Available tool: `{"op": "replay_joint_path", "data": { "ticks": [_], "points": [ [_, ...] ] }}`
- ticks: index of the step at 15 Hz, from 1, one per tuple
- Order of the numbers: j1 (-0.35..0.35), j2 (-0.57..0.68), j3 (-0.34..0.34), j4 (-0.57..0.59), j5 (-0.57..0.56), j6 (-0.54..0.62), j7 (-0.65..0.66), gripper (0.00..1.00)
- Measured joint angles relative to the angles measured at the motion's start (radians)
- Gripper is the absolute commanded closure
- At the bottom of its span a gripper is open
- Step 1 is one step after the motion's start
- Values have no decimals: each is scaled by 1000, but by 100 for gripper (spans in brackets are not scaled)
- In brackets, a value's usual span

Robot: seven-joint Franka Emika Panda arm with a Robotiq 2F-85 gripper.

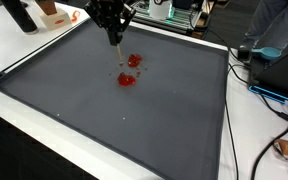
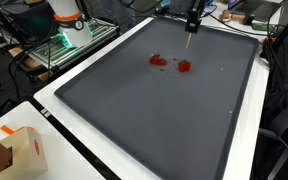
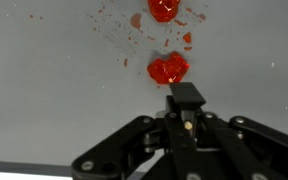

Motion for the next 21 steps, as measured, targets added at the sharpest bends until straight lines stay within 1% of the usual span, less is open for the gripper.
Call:
{"op": "replay_joint_path", "data": {
  "ticks": [9,10,13,21],
  "points": [
    [-2,0,1,0,0,0,-1,87],
    [-2,0,1,0,0,0,-1,97],
    [-2,1,2,2,-1,1,-1,97],
    [11,58,13,-12,-6,158,-1,97]
  ]
}}
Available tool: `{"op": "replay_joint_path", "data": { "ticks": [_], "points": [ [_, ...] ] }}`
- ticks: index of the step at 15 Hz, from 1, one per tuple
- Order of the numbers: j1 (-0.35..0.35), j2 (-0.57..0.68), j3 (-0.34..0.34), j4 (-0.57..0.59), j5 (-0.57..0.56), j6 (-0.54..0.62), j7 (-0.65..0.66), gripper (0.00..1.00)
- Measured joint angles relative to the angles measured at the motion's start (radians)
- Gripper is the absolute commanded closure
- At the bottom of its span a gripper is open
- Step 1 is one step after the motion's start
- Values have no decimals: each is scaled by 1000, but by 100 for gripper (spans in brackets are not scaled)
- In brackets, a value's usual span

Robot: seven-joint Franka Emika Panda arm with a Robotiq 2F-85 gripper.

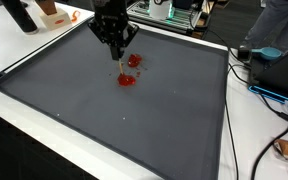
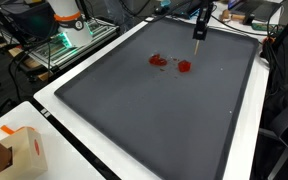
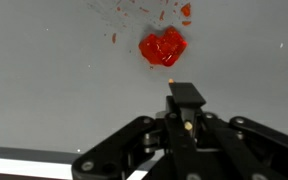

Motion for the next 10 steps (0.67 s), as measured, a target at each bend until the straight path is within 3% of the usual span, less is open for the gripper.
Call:
{"op": "replay_joint_path", "data": {
  "ticks": [10],
  "points": [
    [6,41,1,-22,0,38,6,97]
  ]
}}
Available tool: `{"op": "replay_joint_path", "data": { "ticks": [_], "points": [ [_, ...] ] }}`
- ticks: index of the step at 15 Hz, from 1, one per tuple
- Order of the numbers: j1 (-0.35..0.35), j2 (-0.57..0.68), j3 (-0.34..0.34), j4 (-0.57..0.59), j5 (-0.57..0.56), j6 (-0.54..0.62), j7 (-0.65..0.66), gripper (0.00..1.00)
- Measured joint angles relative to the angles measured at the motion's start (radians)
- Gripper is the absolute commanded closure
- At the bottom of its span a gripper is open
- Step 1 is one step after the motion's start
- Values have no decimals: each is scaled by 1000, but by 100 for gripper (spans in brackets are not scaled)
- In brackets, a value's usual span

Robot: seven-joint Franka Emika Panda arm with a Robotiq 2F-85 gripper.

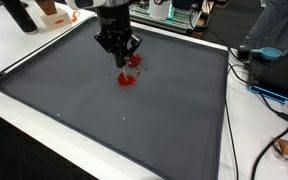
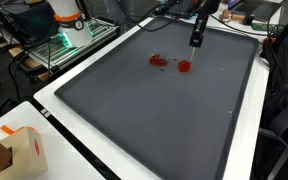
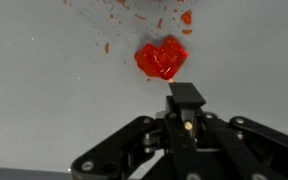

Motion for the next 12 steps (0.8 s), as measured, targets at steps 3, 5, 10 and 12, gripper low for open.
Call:
{"op": "replay_joint_path", "data": {
  "ticks": [3,5,10,12],
  "points": [
    [0,0,-1,-2,0,-2,4,97],
    [-1,2,-4,-2,0,-4,8,97],
    [-3,9,-11,-2,0,-8,17,97],
    [-5,13,-11,-2,0,-9,17,97]
  ]
}}
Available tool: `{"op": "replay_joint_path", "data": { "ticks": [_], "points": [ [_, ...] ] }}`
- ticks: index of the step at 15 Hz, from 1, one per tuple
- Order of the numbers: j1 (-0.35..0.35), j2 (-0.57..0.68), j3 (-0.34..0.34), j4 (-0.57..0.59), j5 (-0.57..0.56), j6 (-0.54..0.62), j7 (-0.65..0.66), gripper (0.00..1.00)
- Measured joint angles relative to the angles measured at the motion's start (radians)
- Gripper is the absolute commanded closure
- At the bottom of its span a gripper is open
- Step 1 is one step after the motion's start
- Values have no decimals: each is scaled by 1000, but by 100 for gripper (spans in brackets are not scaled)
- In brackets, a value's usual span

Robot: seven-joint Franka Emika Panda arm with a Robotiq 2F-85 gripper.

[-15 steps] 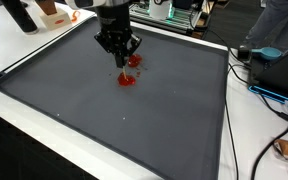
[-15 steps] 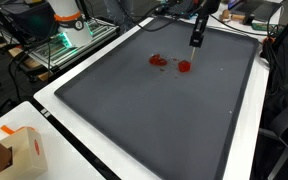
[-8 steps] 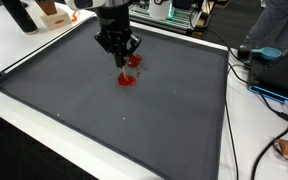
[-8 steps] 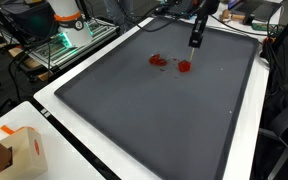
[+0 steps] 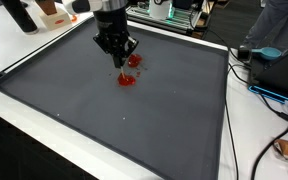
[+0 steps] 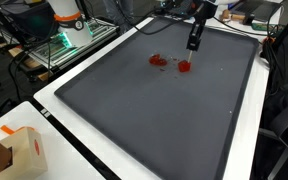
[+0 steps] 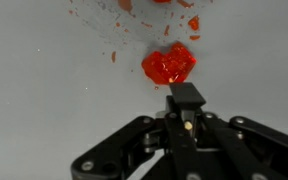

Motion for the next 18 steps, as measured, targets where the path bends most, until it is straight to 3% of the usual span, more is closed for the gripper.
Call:
{"op": "replay_joint_path", "data": {
  "ticks": [18],
  "points": [
    [-7,58,0,14,1,1,-5,97]
  ]
}}
